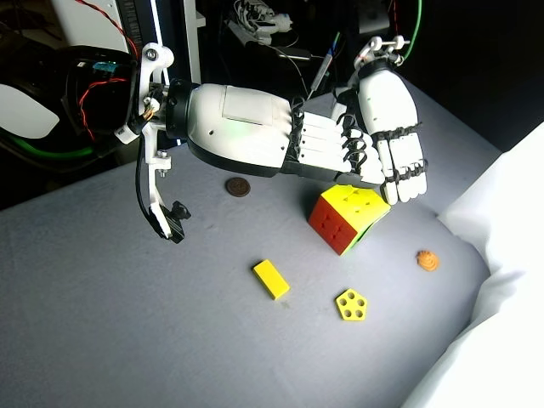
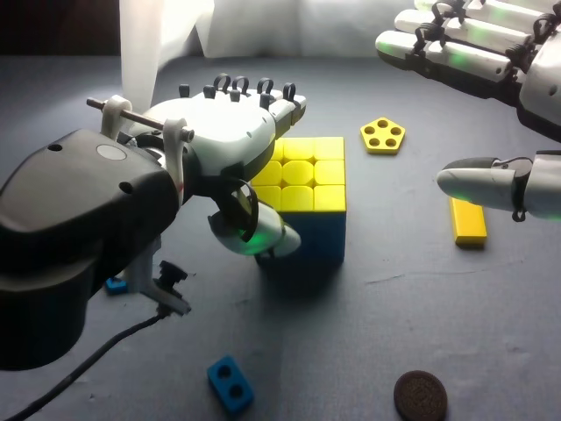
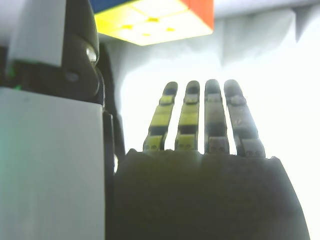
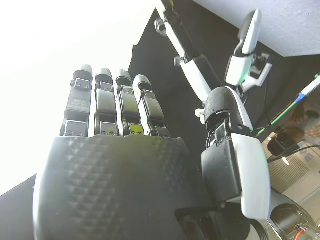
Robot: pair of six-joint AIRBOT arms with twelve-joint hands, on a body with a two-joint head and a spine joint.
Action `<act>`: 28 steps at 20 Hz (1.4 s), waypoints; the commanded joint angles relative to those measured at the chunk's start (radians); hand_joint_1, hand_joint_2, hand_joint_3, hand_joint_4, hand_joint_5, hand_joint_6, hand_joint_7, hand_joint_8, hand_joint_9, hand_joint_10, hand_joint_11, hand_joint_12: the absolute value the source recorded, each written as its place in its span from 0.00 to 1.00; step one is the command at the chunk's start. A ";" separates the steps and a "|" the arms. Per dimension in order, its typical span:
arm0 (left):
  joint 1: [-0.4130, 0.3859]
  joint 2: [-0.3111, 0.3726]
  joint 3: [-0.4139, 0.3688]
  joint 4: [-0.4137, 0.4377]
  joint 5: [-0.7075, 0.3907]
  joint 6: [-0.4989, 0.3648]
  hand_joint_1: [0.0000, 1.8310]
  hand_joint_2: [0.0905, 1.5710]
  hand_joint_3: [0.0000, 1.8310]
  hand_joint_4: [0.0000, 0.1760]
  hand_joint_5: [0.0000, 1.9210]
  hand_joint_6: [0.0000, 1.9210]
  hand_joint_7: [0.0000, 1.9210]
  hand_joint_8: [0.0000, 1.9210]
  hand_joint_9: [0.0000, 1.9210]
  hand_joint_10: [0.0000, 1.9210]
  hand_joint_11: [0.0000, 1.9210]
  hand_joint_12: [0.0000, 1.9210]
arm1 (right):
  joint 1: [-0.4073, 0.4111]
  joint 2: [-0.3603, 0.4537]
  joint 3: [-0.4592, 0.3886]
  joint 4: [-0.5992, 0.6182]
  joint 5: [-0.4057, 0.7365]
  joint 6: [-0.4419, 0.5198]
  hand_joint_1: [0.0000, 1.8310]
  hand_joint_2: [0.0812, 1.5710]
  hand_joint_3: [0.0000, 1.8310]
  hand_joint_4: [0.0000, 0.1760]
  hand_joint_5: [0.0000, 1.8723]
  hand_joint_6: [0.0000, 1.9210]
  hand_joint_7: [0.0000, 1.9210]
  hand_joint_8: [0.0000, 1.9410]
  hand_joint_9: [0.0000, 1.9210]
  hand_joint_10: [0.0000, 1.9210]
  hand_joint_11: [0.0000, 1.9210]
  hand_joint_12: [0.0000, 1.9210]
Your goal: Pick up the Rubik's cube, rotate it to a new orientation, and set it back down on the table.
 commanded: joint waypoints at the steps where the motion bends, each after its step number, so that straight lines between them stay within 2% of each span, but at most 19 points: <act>1: -0.014 -0.001 0.008 0.052 -0.050 0.003 0.47 0.62 0.00 0.05 0.00 0.00 0.00 0.00 0.00 0.00 0.00 0.00 | 0.010 0.003 -0.002 0.007 0.122 -0.001 0.06 0.80 0.00 0.00 0.00 0.00 0.00 0.00 0.00 0.00 0.00 0.00; 2: -0.014 -0.006 0.015 0.046 -0.057 0.004 0.48 0.61 0.00 0.02 0.00 0.00 0.00 0.00 0.00 0.00 0.00 0.00 | 0.010 0.003 -0.002 0.007 0.122 -0.002 0.06 0.80 0.00 0.00 0.00 0.00 0.00 0.00 0.00 0.00 0.00 0.00; 6: -0.016 -0.019 0.036 0.007 -0.068 0.043 0.49 0.59 0.00 0.00 0.00 0.00 0.00 0.00 0.00 0.00 0.00 0.00 | 0.010 0.003 -0.002 0.007 0.123 -0.002 0.06 0.80 0.00 0.00 0.00 0.00 0.01 0.00 0.00 0.00 0.00 0.00; 10: -0.017 -0.047 0.056 -0.024 -0.070 0.073 0.47 0.60 0.00 0.00 0.00 0.00 0.00 0.00 0.00 0.00 0.00 0.00 | 0.010 0.003 -0.002 0.007 0.123 -0.002 0.06 0.80 0.00 0.00 0.00 0.00 0.00 0.00 0.00 0.00 0.00 0.00; 16: -0.017 -0.099 0.089 -0.035 -0.081 0.074 0.53 0.58 0.00 0.00 0.00 0.00 0.00 0.00 0.00 0.00 0.00 0.00 | 0.010 0.002 -0.002 0.007 0.123 -0.003 0.04 0.81 0.00 0.00 0.00 0.00 0.01 0.00 0.00 0.00 0.00 0.00; 18: -0.016 -0.112 0.100 -0.035 -0.081 0.074 0.55 0.56 0.00 0.00 0.00 0.00 0.00 0.00 0.00 0.00 0.00 0.00 | 0.009 0.002 -0.002 0.007 0.123 -0.003 0.06 0.80 0.00 0.00 0.00 0.00 0.02 0.01 0.01 0.01 0.00 0.00; 28: 0.005 -0.142 0.142 -0.049 -0.081 0.074 0.53 0.55 0.00 0.00 0.00 0.00 0.00 0.00 0.00 0.00 0.00 0.00 | 0.003 0.002 -0.002 0.007 0.140 -0.003 0.07 0.81 0.00 0.00 0.00 0.00 0.03 0.00 0.01 0.00 0.00 0.00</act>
